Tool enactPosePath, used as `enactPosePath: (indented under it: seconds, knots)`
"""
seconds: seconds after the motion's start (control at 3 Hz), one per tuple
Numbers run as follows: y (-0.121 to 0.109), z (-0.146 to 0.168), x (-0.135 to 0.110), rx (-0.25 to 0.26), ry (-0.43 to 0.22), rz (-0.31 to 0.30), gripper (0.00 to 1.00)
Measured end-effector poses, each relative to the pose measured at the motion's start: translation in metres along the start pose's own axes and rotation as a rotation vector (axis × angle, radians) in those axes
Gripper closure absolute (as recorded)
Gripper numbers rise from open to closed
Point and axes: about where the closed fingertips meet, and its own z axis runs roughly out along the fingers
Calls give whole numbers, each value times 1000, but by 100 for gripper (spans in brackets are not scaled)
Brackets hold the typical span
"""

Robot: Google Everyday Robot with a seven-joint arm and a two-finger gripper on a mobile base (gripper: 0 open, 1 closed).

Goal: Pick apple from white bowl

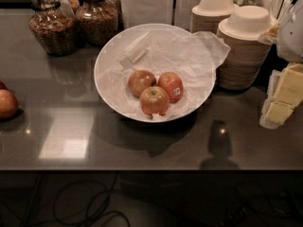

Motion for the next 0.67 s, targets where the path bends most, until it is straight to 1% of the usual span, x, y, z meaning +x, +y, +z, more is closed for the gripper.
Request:
enactPosePath:
  seconds: [0.33, 0.67]
  knots:
    - [0, 0, 0, 0, 0, 0, 0]
    - [0, -1, -5, 11, -17, 2, 0]
